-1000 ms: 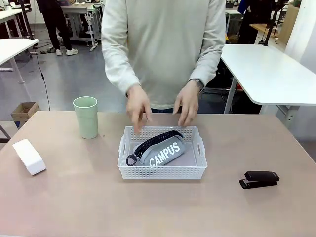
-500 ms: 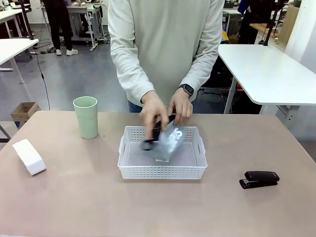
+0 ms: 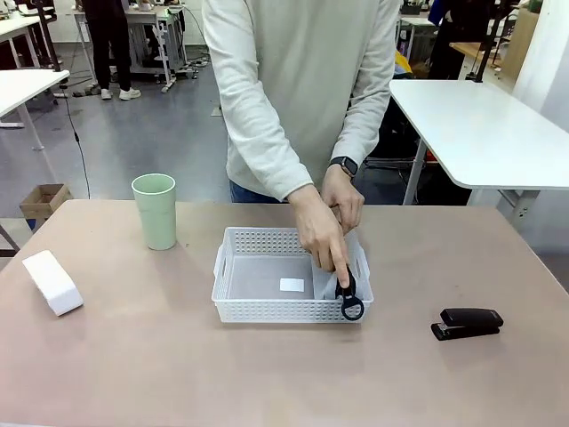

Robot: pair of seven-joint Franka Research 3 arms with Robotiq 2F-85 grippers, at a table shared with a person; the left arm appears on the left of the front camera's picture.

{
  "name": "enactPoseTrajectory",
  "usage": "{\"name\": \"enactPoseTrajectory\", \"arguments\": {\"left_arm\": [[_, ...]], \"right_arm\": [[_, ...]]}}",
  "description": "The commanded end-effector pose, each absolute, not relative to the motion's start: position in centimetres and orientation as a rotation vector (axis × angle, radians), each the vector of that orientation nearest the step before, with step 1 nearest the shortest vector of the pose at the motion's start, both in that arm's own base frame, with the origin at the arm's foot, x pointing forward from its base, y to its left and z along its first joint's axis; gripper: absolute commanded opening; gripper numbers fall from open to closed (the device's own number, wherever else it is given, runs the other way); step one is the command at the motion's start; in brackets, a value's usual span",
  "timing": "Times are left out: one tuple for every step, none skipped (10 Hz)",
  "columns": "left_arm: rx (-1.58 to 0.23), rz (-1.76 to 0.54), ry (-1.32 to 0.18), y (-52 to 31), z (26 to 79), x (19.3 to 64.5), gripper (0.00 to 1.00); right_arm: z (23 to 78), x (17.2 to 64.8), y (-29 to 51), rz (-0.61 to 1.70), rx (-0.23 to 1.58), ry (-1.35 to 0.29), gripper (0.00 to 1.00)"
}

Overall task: Efficiently arrange items inside the basket to fit them all.
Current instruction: Pick up the Digital clock and place it inside the Organizing basket.

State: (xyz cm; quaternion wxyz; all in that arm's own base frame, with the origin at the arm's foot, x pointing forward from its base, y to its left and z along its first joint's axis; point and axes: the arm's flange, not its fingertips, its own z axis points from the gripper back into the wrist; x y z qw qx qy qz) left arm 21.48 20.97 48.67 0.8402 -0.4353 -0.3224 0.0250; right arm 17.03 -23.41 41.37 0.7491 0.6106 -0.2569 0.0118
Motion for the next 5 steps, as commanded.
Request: {"name": "enactPoseTrajectory", "arguments": {"left_arm": [[-0.935,0.028,-0.702,21.24,48.82,21.54,1.00],[-0.935,0.028,-0.702,21.24,48.82,21.54,1.00],[-0.935,0.028,-0.702,21.24,48.82,21.54,1.00],[-0.935,0.028,-0.702,21.24,48.82,21.54,1.00],[-0.935,0.028,-0.702,21.24,48.82,21.54,1.00]], "right_arm": [[41.40,17.16,-23.38,0.050,1.340,-0.586,1.00],[41.40,17.16,-23.38,0.050,1.340,-0.586,1.00],[41.40,17.16,-23.38,0.050,1.340,-0.586,1.00],[41.40,17.16,-23.38,0.050,1.340,-0.586,1.00],[41.40,17.16,-23.38,0.050,1.340,-0.586,1.00]]}}
